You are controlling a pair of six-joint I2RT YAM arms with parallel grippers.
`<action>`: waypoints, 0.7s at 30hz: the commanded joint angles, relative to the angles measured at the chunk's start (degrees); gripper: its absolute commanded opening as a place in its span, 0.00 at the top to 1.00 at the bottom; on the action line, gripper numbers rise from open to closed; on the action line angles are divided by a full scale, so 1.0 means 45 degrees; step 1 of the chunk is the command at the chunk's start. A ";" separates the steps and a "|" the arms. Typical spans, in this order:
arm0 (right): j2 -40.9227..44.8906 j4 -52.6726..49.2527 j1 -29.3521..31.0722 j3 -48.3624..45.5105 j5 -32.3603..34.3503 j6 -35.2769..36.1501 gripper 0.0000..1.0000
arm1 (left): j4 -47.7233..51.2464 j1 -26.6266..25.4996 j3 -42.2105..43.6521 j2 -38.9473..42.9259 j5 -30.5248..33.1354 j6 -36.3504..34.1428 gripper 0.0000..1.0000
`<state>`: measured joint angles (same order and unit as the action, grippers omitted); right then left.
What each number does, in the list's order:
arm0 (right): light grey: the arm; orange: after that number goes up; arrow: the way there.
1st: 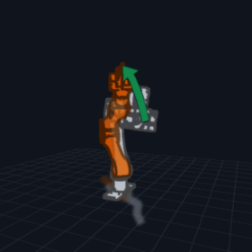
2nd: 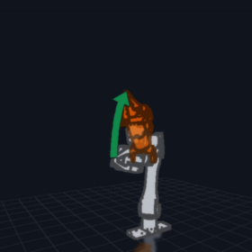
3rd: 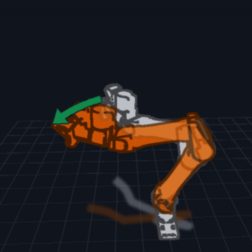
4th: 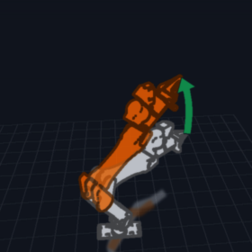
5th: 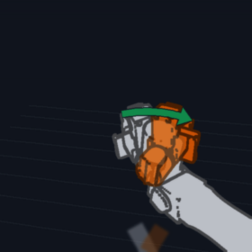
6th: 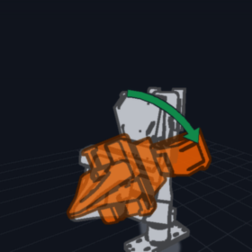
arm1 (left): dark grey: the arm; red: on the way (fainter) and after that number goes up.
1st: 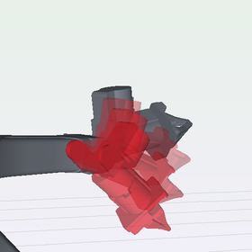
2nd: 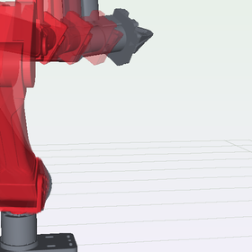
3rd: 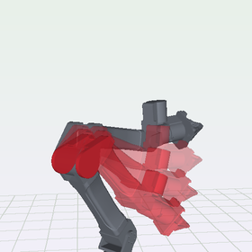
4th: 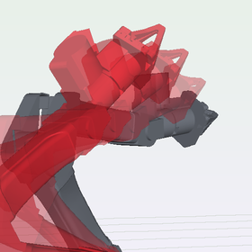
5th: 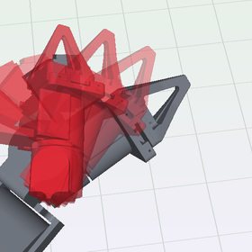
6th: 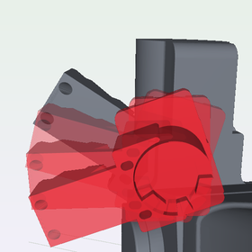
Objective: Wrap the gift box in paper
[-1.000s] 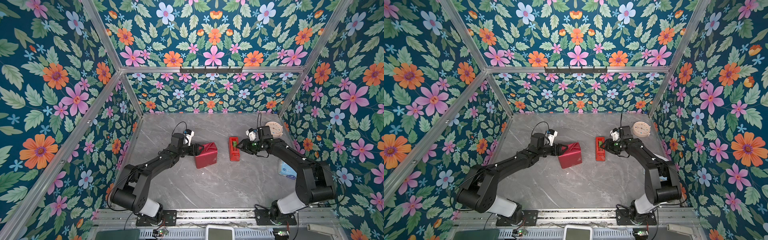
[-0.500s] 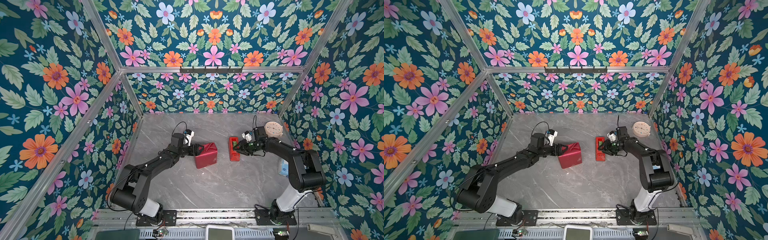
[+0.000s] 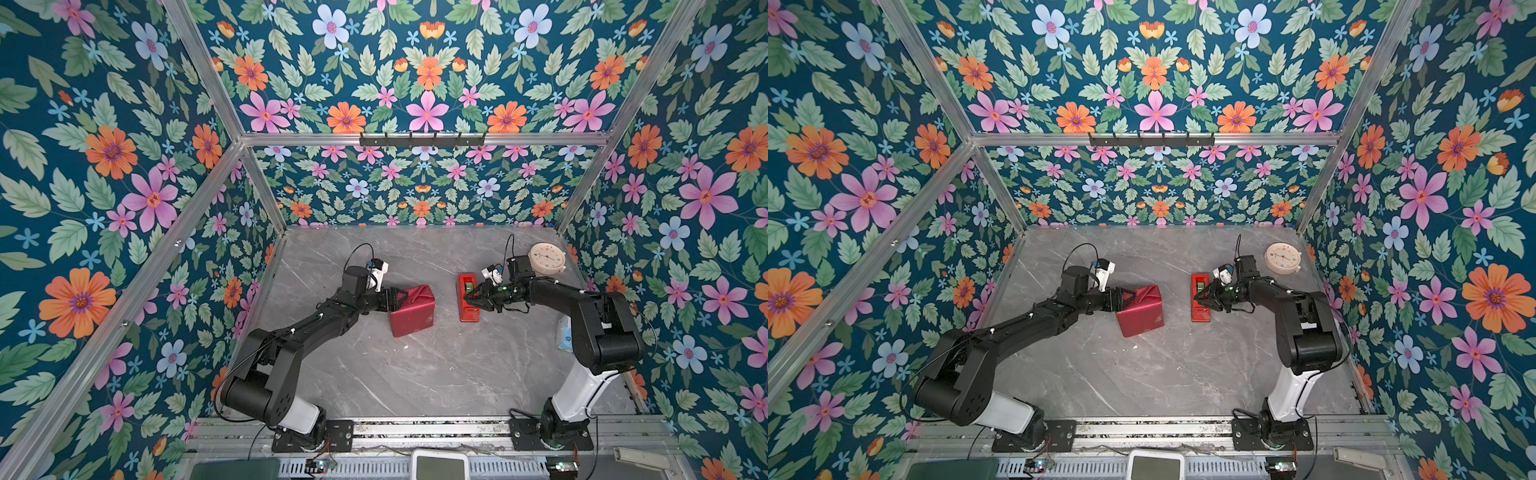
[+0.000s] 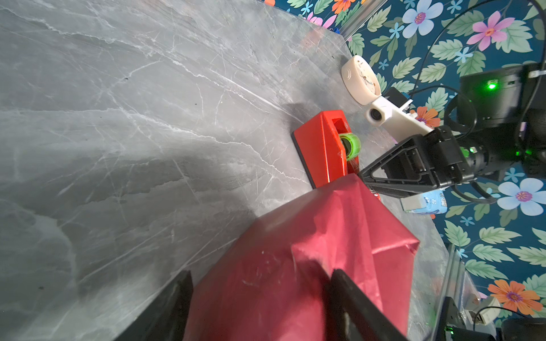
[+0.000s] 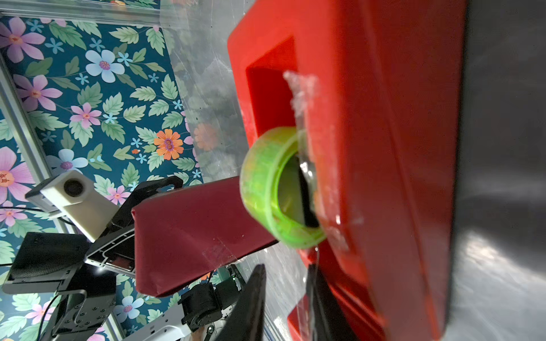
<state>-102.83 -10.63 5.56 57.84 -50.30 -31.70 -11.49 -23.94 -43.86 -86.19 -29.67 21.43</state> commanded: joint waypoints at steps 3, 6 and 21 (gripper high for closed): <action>0.0115 0.0178 -0.0064 -0.0483 0.0386 -0.0306 0.79 | 0.1901 0.0006 0.0121 -0.0065 0.0959 -0.0446 0.26; 0.0114 0.0500 -0.0083 -0.0661 0.0065 -0.0490 0.85 | 0.1922 0.0006 0.0102 -0.0094 0.0949 -0.0441 0.26; 0.1091 0.4509 -0.0218 -0.1570 -0.2113 -0.4219 1.00 | 0.1955 0.0007 0.0081 -0.0065 0.0988 -0.0455 0.25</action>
<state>-98.65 4.58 4.43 51.68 -56.03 -46.68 -11.05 -23.97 -43.86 -86.00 -29.61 21.41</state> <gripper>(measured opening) 0.049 0.748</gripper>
